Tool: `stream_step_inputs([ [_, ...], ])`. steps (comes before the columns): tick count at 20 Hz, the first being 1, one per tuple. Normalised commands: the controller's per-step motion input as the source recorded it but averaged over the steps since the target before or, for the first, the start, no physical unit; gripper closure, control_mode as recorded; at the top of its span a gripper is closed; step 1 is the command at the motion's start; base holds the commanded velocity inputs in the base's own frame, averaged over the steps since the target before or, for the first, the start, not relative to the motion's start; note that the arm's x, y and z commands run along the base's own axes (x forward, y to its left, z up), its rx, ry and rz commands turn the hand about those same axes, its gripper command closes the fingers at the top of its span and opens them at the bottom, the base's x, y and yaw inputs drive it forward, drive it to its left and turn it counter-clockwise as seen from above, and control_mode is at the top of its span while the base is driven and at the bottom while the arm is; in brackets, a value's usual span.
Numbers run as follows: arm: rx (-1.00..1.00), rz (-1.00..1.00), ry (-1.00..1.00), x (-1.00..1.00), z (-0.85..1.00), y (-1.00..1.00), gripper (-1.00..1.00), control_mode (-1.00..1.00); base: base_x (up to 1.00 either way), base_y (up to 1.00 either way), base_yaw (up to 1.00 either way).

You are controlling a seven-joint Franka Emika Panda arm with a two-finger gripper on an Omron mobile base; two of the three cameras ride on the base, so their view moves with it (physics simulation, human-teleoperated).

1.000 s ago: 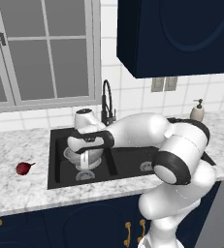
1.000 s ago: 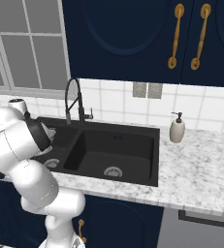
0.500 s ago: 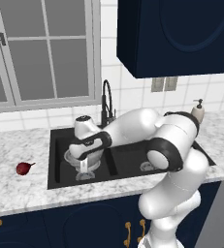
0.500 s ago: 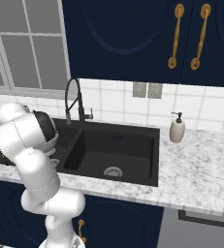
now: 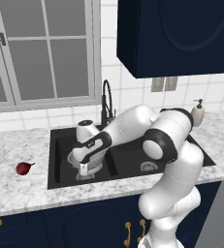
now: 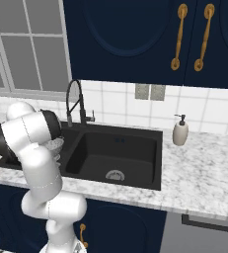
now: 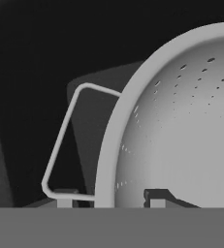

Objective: Put the colander in the sink, put the pear in the colander, and turn on the sink faucet and pour water over the colander.

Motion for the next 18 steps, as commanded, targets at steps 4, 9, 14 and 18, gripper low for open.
stream_step_inputs([
  [4, 0.0, -0.05, 0.0, 0.25, -0.11, -0.21, 1.0, -1.0, 0.0, 0.0, 0.0],
  [9, 0.0, -0.03, 0.0, 0.05, -0.22, -0.1, 1.0, -1.0, 0.0, 0.0, 0.0],
  [14, 0.0, 0.0, 0.0, 0.0, -0.24, -0.01, 1.0, -1.0, 0.0, 0.0, 0.0],
  [18, 0.0, 0.0, 0.0, 0.0, -0.19, 0.0, 1.0, -1.0, 0.0, 0.0, 0.0],
])
